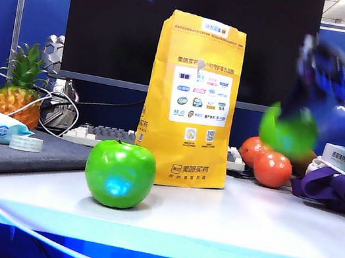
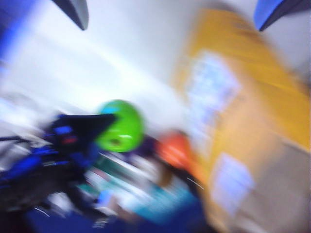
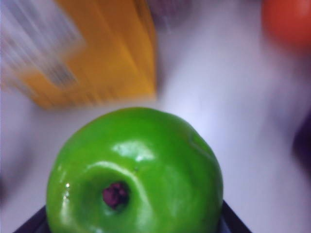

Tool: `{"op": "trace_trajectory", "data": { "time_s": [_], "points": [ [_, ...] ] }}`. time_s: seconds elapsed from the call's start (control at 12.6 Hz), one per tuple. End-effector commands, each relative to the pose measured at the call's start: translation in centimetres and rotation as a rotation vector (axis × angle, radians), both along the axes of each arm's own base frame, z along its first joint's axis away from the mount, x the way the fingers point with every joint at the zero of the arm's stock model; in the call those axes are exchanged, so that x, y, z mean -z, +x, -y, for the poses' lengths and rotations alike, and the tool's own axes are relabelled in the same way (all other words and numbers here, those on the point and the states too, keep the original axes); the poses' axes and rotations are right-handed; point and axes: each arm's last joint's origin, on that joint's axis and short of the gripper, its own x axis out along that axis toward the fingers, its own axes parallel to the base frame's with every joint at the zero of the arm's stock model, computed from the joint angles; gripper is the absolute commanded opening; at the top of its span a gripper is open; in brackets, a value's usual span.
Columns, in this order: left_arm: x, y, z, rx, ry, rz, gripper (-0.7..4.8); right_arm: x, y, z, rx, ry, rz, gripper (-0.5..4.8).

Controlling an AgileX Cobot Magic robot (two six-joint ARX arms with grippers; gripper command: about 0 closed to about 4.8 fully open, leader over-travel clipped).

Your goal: Pick up the green apple and throw it into the yellow paper bag.

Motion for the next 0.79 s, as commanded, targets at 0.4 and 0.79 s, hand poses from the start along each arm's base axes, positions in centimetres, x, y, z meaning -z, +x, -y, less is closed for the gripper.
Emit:
{"op": "trace_trajectory", "data": {
  "time_s": [0.4,0.79],
  "points": [
    [-3.3,-1.0,-1.6,-0.072,0.063,0.254,4.79,-18.9,1.2,-6.0,-0.377,0.295,0.447,1.27],
    [-5.2,0.7,-4.7,-0.003,-0.089,0.163,4.79,-16.7,7.4,-7.8,-0.371,0.29,0.386,1.4]
  ]
}}
